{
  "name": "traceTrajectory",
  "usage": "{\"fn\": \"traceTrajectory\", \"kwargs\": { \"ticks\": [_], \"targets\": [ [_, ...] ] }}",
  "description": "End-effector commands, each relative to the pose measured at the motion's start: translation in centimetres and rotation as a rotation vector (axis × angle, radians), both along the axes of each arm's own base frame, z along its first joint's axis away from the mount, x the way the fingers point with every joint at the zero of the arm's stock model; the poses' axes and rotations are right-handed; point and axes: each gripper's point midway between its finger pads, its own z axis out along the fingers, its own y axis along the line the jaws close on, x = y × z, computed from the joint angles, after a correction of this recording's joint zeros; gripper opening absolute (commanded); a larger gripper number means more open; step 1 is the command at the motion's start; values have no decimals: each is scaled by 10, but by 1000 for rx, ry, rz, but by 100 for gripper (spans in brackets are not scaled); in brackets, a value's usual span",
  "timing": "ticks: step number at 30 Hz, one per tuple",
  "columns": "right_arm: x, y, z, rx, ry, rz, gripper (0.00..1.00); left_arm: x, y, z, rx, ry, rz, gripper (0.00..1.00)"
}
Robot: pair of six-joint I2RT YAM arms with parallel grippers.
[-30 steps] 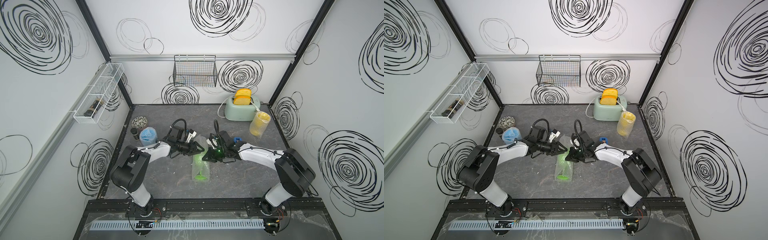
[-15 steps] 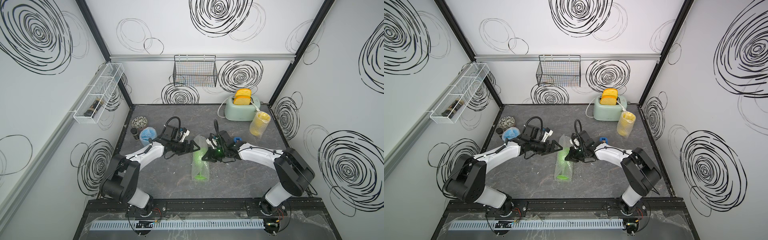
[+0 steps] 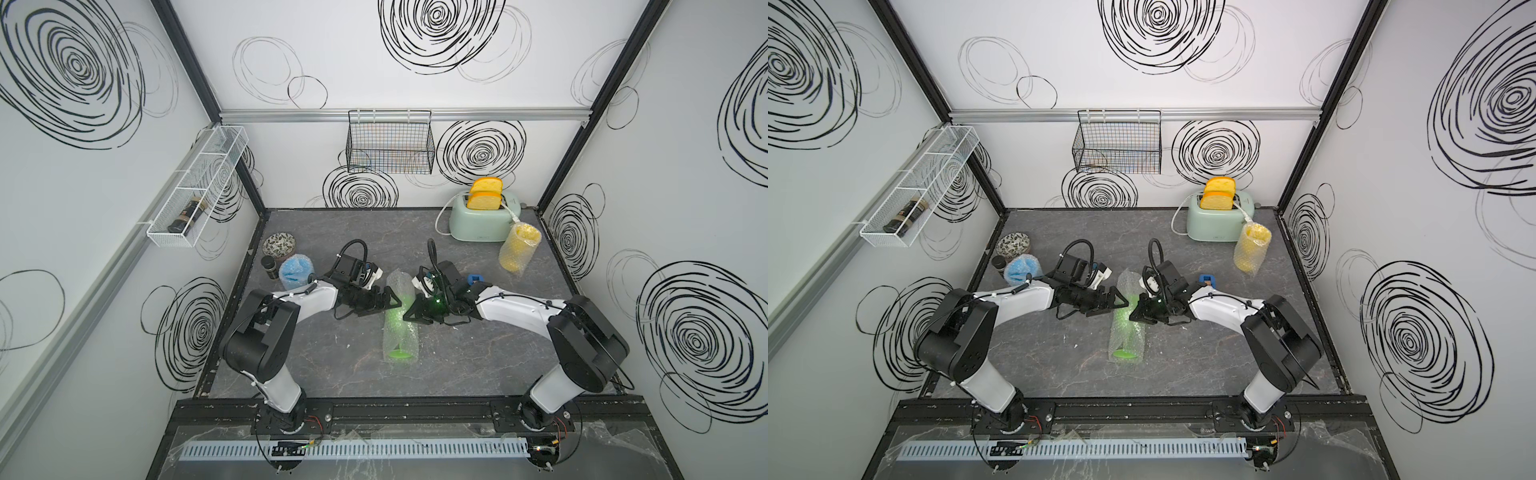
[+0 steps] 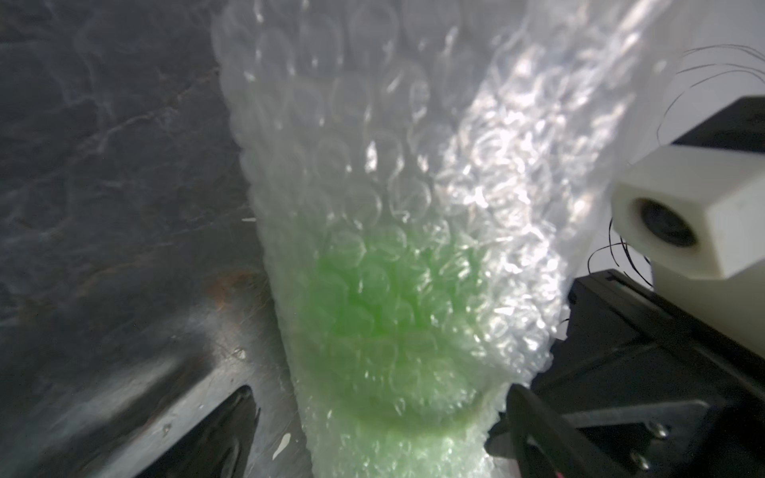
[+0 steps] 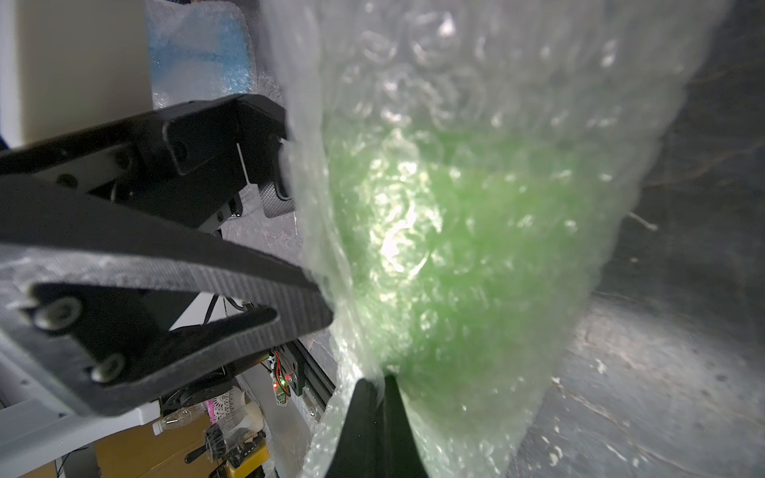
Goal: Wrap wine glasses in bubble wrap
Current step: Wrap the wine glass in bubble wrap.
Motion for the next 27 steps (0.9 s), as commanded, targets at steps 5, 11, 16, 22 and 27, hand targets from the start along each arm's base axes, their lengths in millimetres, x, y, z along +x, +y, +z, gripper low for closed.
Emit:
{"fn": "traceTrajectory", "kwargs": {
  "ticks": [5, 11, 16, 22, 27],
  "targets": [
    [0, 1, -8, -32, 10, -5, 0, 7, -3, -14, 54, 4, -7, 96],
    [-3, 3, 0, -28, -2, 4, 0, 7, 13, -38, 173, 36, 30, 87],
    [-12, -1, 18, -24, 4, 11, 19, 5, 16, -40, 187, 33, 36, 84],
    [-32, 4, 27, -38, 52, 46, 38, 4, 13, -40, 192, 23, 28, 85],
    [-44, 6, 26, -60, 84, 76, 40, 4, 13, -40, 189, 25, 36, 84]
  ]
}}
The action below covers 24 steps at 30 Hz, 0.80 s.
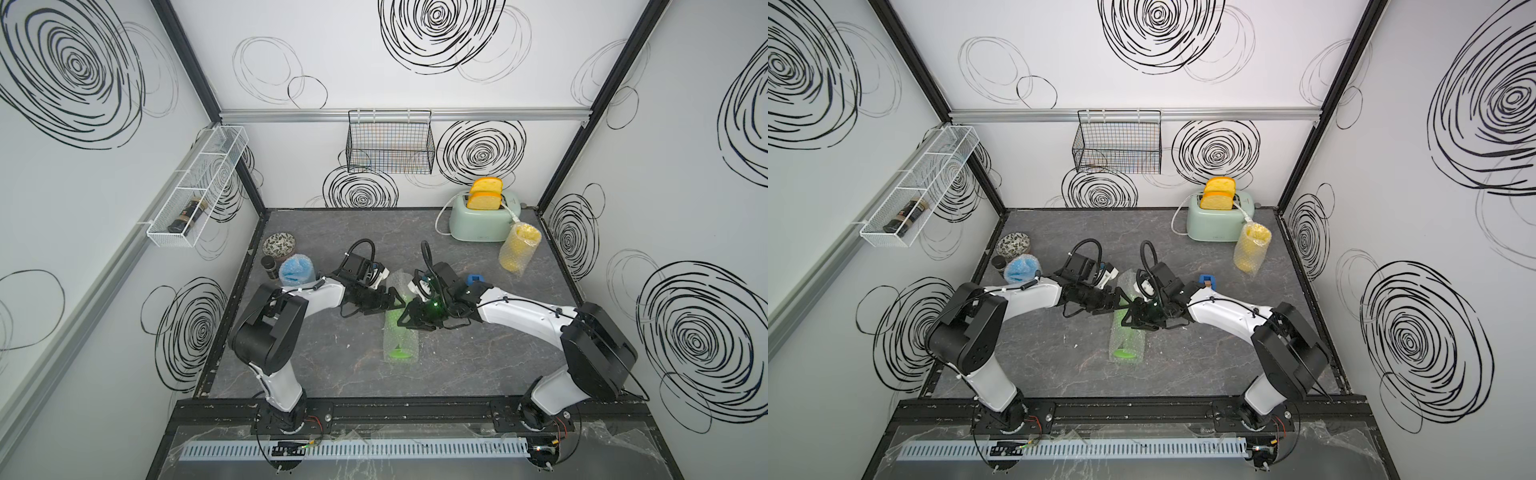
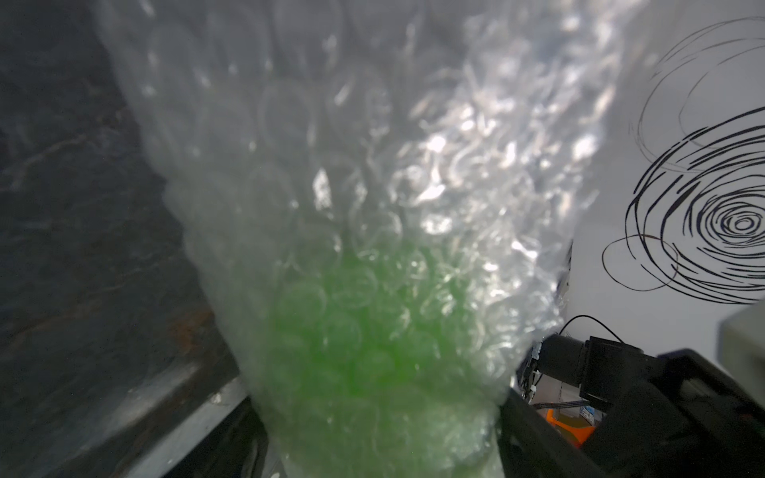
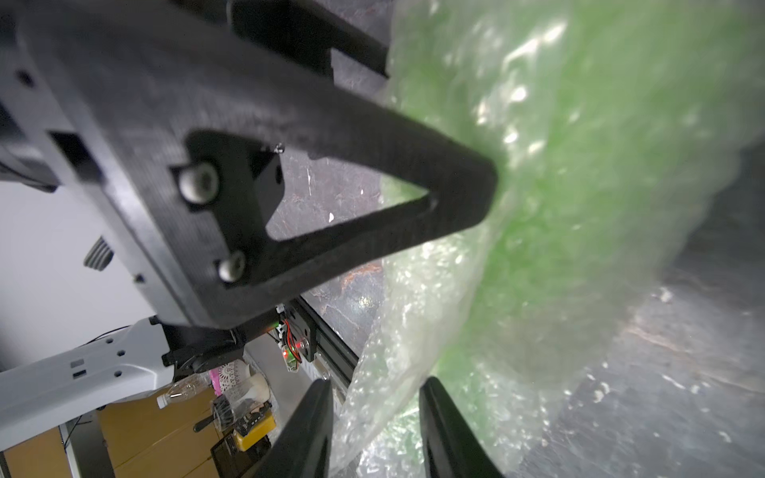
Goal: Wrap wine glasses in bubble wrap
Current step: Wrap the wine glass in bubble wrap.
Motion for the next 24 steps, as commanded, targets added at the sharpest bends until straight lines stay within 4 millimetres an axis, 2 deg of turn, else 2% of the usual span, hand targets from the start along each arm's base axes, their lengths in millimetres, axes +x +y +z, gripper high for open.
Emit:
{"fn": "traceTrajectory", "kwargs": {
  "ticks": [1, 5, 10, 13, 17, 20, 24],
  "targets": [
    [-10, -4, 2, -45, 46, 11, 41, -2, 22, -29, 145, 30, 54, 84],
    [-20, 4, 2, -13, 62, 36, 39, -3, 23, -32, 147, 31, 57, 84],
    [-23, 8, 8, 6, 61, 53, 13, 0, 27, -34, 156, 30, 67, 83],
    [-26, 2, 4, -10, 75, 57, 5, 3, 30, -38, 167, 35, 76, 81],
    [-34, -1, 6, 17, 86, 57, 1, 5, 31, -40, 171, 44, 78, 79],
    [-34, -10, -3, -26, 100, 62, 1, 5, 30, -40, 173, 45, 75, 79],
    [-40, -10, -15, -15, 134, 72, 1, 4, 31, -45, 183, 52, 77, 78]
  ]
}}
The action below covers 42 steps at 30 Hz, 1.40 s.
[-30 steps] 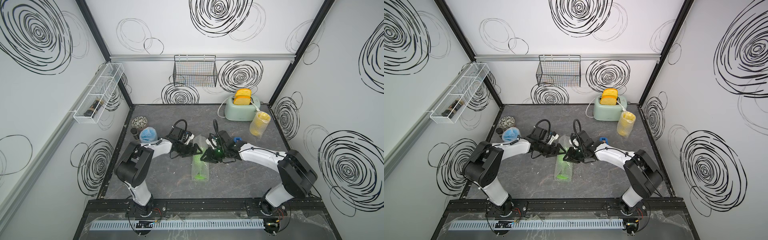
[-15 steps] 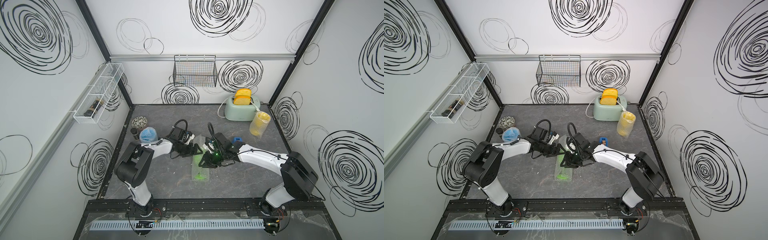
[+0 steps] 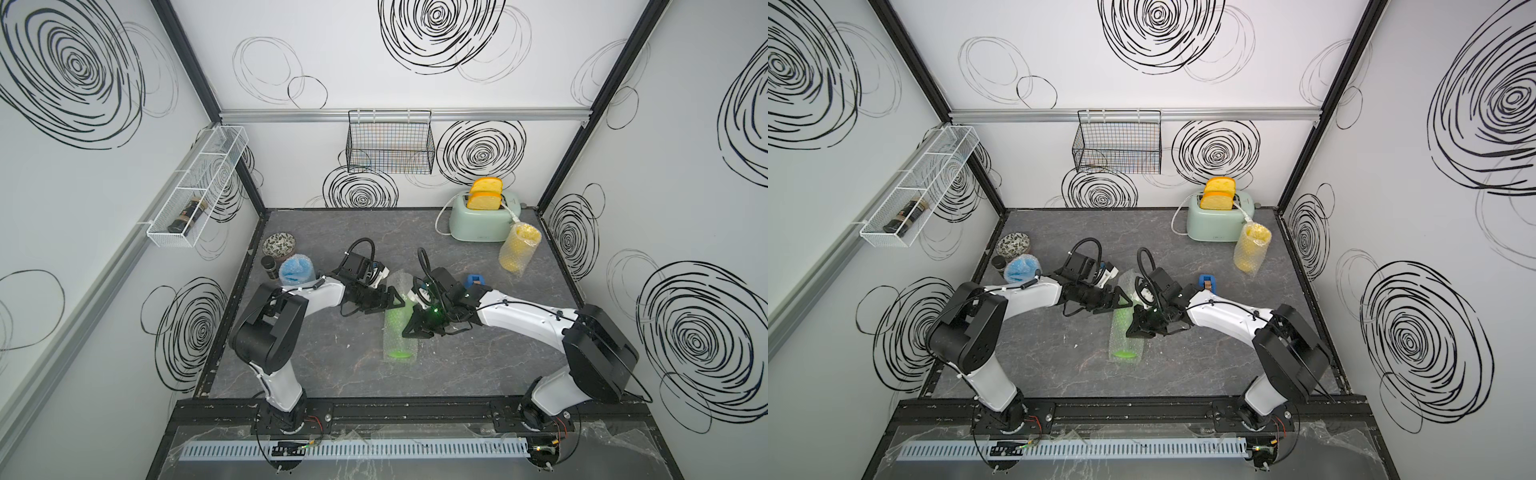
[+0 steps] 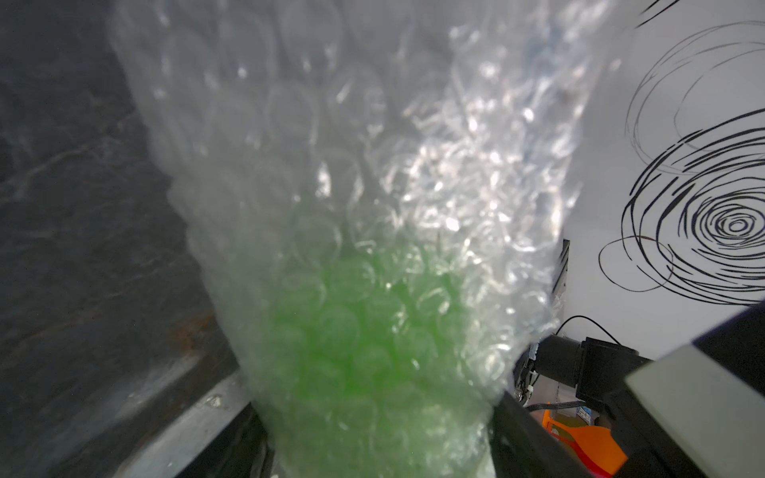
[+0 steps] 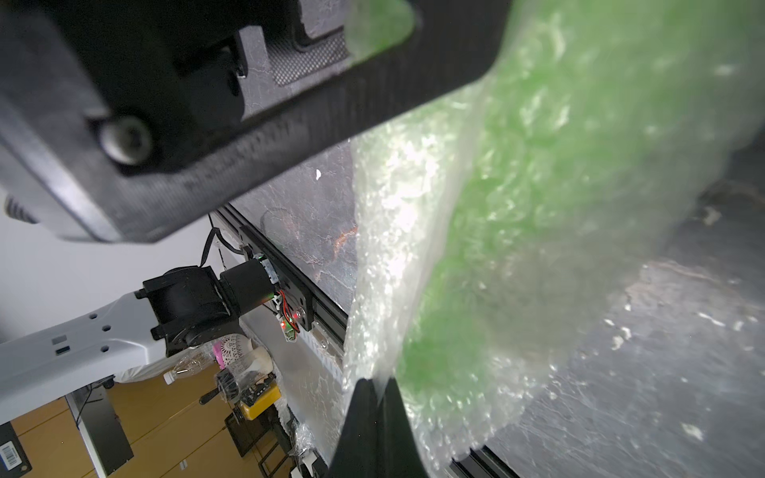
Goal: Wrap wine glasses in bubble wrap
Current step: Wrap the wine glass in bubble wrap, then tear off the tape using the Tape Cutter.
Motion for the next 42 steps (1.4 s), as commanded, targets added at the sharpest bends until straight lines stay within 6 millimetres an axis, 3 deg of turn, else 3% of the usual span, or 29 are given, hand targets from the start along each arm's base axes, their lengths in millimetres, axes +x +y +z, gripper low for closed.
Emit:
{"fn": "traceTrajectory", "kwargs": {
  "ticks": [1, 7, 12, 14, 19, 24, 28, 35, 42],
  "targets": [
    [-18, -5, -12, -8, 74, 48, 1, 2, 31, -46, 190, 48, 74, 78],
    [-28, -1, -23, -46, 98, 110, 10, 4, 31, -49, 205, 35, 54, 77],
    [-6, -19, 6, -52, -3, 54, 20, 0, 24, -45, 204, 13, 24, 77],
    [11, -40, 15, -55, -36, 0, 25, 0, 22, -44, 207, 5, 9, 78],
    [67, -121, 23, -184, -168, -198, 44, -3, 21, -44, 218, -3, -7, 77],
    [117, -206, 17, -284, -225, -427, 55, -6, 21, -43, 220, -7, -15, 78],
    [140, -241, -2, -313, -228, -537, 57, -6, 20, -42, 219, -12, -20, 78],
    [153, -243, -39, -304, -185, -540, 58, -9, 17, -40, 210, -21, -34, 78],
    [155, -211, -41, -183, -176, -487, 55, -10, 17, -42, 213, -17, -41, 78]
  ]
}}
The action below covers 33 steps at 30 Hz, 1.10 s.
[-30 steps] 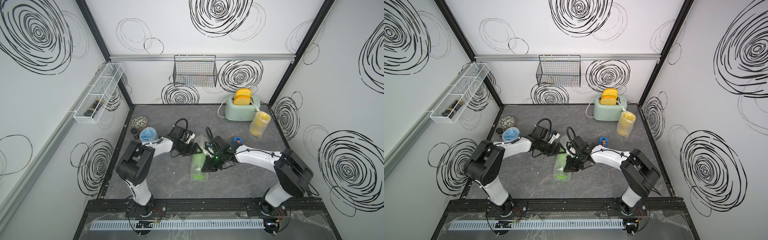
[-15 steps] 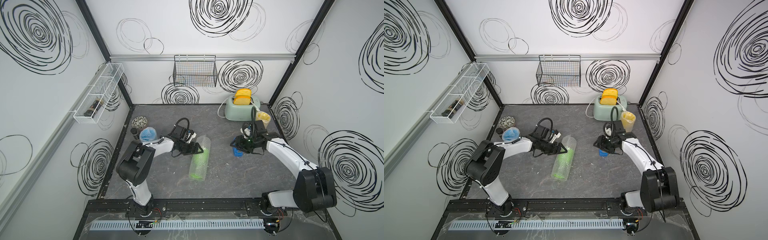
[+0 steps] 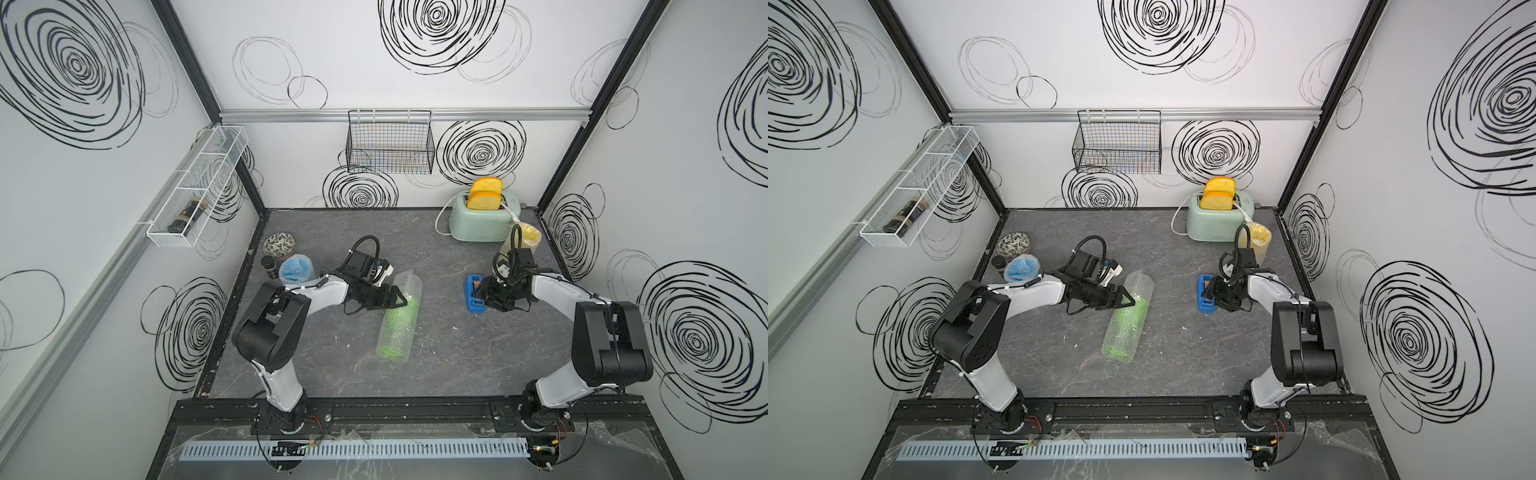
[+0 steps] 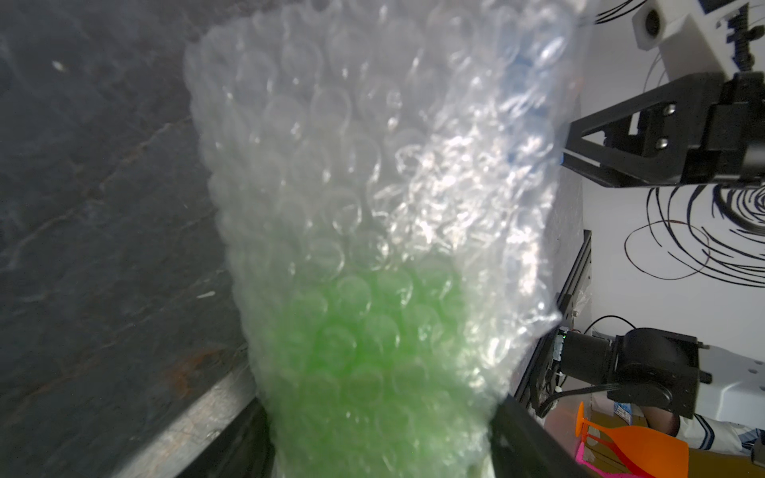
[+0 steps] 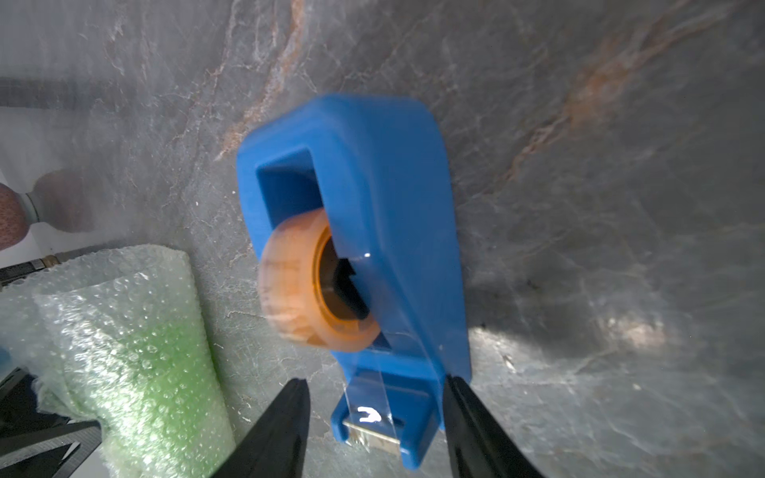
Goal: Wrap wine glasses in bubble wrap
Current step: Tear off the tape using the Tape Cutter.
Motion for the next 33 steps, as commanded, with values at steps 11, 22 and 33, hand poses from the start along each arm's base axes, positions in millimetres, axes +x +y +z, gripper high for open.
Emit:
{"fn": "traceTrajectory", "kwargs": {
  "ticks": [11, 22, 33],
  "targets": [
    [0, 11, 25, 202, -85, -49, 42, -19, 22, -41, 184, 48, 11, 79],
    [8, 12, 12, 262, -92, -115, 26, -19, 21, -41, 180, 51, 13, 79],
    [11, 20, -4, 306, -61, -120, 23, -21, 19, -41, 177, 51, 7, 79]
  ]
}}
